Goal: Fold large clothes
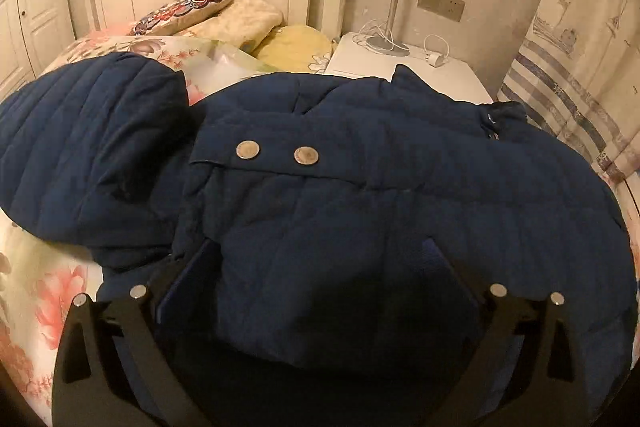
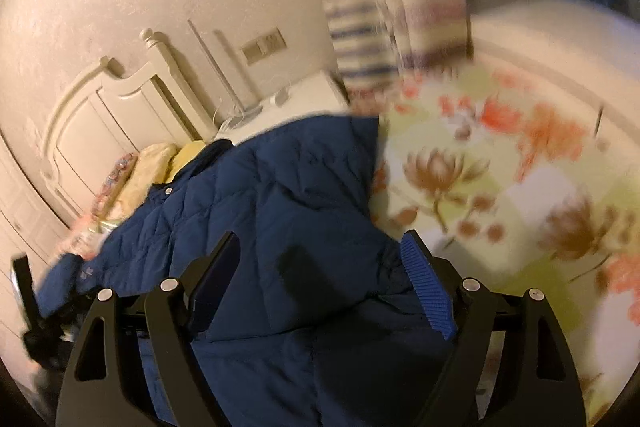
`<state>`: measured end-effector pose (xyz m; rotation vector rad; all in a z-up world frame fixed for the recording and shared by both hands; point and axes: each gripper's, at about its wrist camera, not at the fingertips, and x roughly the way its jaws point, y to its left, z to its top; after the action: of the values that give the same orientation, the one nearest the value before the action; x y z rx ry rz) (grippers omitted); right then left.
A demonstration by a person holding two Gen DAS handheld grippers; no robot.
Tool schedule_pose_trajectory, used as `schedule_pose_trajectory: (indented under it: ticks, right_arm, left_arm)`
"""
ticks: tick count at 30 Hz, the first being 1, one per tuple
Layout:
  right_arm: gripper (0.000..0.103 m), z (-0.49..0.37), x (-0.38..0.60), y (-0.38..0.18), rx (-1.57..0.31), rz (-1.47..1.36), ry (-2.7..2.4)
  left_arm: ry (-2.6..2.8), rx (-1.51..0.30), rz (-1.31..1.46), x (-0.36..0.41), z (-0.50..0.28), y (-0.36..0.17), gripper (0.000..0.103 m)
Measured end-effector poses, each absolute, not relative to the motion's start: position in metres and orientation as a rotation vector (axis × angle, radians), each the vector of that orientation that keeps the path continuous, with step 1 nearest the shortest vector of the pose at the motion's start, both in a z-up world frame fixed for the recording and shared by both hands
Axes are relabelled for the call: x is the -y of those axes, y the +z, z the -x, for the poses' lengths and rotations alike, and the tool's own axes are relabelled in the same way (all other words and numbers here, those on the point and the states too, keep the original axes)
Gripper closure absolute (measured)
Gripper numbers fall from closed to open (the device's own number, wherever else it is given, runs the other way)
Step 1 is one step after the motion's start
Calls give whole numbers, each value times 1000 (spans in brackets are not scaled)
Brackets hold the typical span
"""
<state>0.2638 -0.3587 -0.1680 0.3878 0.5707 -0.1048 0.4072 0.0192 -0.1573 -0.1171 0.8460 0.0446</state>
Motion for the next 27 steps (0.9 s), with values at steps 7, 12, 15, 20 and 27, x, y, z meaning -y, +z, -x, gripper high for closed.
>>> schedule_pose_trajectory:
  ticks: [7,12,15,20,27]
  right_arm:
    - [21,-297,260,-178,-770,103,31]
    - [22,-306,289,-179,-848,-78,-55]
    - [21,-306,274,-162,-816,-26,-19]
    - [15,-351,267,-138,-737,37,-37]
    - [12,-413,282,-173,-955,-22,-130]
  left_arm:
    - [16,-820,172,-29,-401,-153,2]
    - [8,-817,181,-36,-394,-153,2]
    - [11,-820,177,-35,-395,-154,2]
    - [9,-817,181,-36,-393,-154,2]
    - [1,-813,198,-37,-391,-153,2]
